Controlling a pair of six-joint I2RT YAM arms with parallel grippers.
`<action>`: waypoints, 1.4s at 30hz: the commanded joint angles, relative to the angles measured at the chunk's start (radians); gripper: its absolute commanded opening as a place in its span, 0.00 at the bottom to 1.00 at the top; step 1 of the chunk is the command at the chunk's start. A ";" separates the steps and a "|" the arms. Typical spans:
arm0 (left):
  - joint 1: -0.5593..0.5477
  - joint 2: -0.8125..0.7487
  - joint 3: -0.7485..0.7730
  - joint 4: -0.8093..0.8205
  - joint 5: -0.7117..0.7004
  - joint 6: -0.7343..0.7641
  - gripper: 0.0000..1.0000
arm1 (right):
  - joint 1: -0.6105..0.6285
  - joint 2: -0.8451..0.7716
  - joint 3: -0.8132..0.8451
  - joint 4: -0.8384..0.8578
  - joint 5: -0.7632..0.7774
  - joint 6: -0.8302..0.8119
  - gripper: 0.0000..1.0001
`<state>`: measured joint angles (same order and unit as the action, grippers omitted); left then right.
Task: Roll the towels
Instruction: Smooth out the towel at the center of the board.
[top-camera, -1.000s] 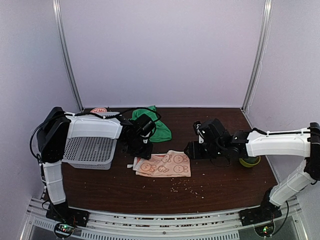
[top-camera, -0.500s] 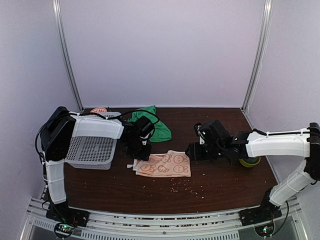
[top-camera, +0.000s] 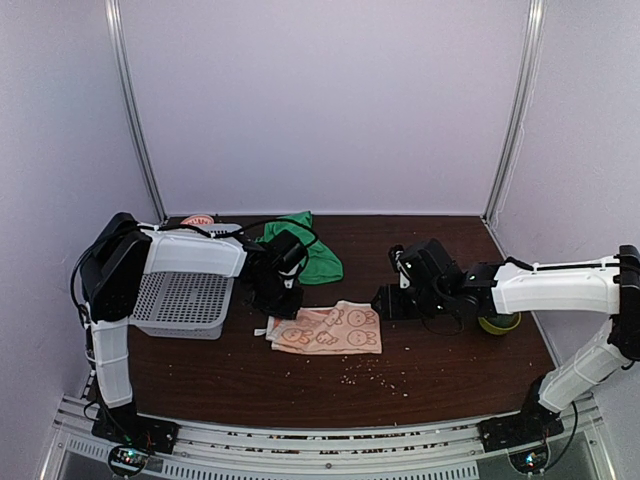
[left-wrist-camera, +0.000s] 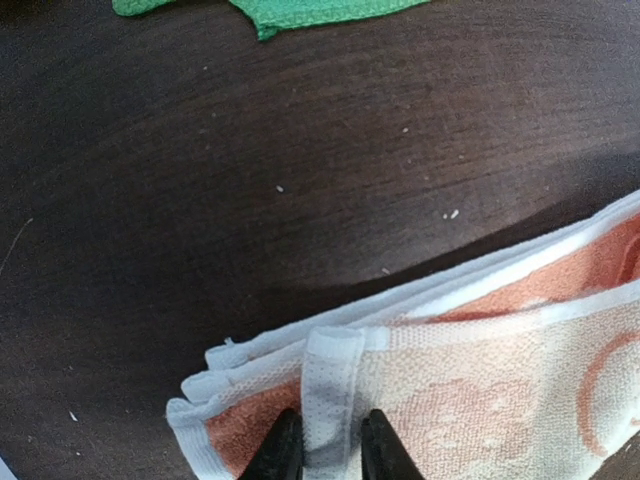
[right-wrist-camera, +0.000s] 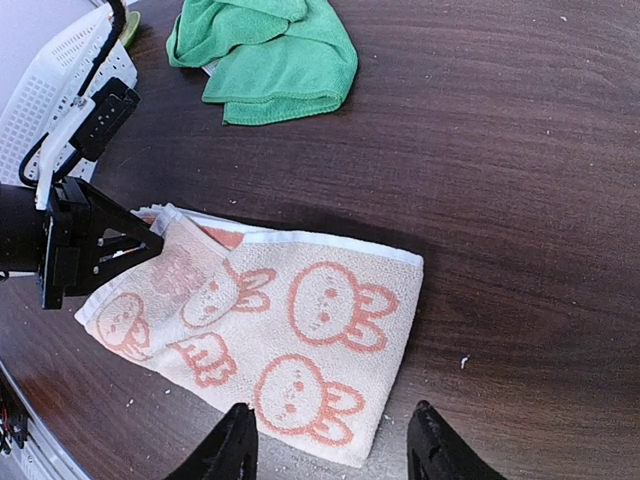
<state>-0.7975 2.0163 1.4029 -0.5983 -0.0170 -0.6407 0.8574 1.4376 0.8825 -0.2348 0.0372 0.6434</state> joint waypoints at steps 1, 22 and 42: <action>0.007 0.004 0.005 0.035 0.020 -0.004 0.15 | -0.004 0.001 -0.001 0.011 -0.002 0.011 0.52; 0.007 -0.140 -0.040 0.031 -0.088 -0.074 0.00 | -0.005 -0.006 -0.018 0.021 -0.008 0.022 0.51; 0.007 -0.119 -0.136 0.054 -0.151 -0.204 0.00 | -0.006 0.043 -0.059 0.030 -0.038 0.080 0.51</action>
<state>-0.7975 1.8885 1.2785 -0.5743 -0.1562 -0.8303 0.8570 1.4563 0.8444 -0.2115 0.0147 0.6888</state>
